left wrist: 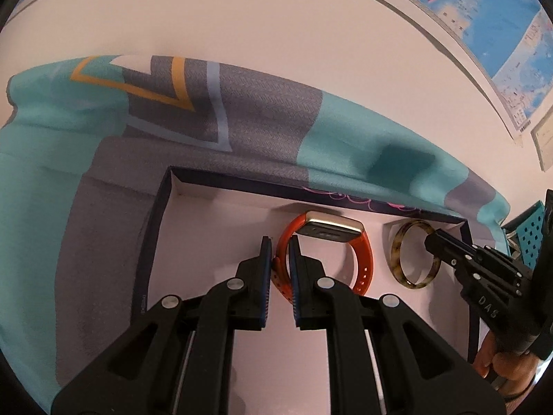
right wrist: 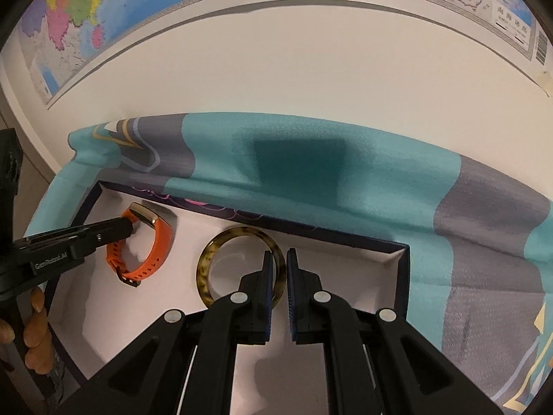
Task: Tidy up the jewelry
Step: 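Open the left tool releasing the watch while the right tool releases the bangle, then move the left tool to the pink pendant while the right tool moves to the clear bead bracelet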
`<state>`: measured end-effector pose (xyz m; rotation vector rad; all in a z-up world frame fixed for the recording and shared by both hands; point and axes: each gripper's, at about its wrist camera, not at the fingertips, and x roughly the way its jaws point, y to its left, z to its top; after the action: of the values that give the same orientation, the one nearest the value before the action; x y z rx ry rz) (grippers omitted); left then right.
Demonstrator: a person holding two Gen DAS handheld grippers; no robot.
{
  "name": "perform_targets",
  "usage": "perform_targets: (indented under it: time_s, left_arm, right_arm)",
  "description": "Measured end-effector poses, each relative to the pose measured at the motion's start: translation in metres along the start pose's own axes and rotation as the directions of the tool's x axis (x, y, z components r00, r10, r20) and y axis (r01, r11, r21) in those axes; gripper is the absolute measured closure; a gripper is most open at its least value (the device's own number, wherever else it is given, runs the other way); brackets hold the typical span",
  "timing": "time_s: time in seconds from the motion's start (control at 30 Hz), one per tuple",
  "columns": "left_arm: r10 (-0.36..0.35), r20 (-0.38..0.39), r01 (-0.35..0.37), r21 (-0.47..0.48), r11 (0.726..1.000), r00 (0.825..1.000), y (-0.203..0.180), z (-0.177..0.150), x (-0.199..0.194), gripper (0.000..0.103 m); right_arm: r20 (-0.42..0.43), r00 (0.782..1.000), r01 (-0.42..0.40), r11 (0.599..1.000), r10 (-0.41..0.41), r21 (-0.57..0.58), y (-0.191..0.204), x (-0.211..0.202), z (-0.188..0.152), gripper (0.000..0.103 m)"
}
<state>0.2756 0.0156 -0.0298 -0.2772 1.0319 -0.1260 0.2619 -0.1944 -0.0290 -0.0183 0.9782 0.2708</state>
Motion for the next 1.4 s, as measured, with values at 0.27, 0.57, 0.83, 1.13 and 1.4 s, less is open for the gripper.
perform_targets:
  time_s: [0.27, 0.57, 0.83, 1.13, 1.4]
  left_arm:
    - [-0.009, 0.059, 0.008, 0.008, 1.0, 0.998, -0.004, -0.008, -0.02, 0.063]
    - [-0.051, 0.232, 0.002, 0.204, 0.979, 0.971, -0.004, -0.065, -0.104, 0.044]
    - [-0.064, 0.18, 0.018, 0.243, 0.97, 0.982, 0.018, -0.124, -0.12, 0.043]
    - [-0.076, 0.19, 0.021, 0.279, 0.96, 0.979, 0.018, -0.155, -0.128, 0.041]
    - [-0.069, 0.155, 0.022, 0.287, 0.958, 0.986, 0.022, -0.167, -0.124, 0.041]
  right_arm:
    - [0.12, 0.993, -0.002, 1.0, 0.005, -0.021, 0.005, -0.048, -0.021, 0.074]
    - [0.165, 0.978, -0.087, 0.974, 0.123, -0.211, 0.027, -0.125, -0.107, 0.067]
    - [0.078, 0.991, -0.091, 0.971, 0.111, -0.222, 0.023, -0.123, -0.171, 0.067]
    - [0.055, 0.997, -0.043, 0.954, 0.062, -0.297, 0.032, -0.11, -0.191, 0.067]
    - [0.07, 0.996, -0.027, 0.938, 0.054, -0.346, 0.044, -0.1, -0.183, 0.066]
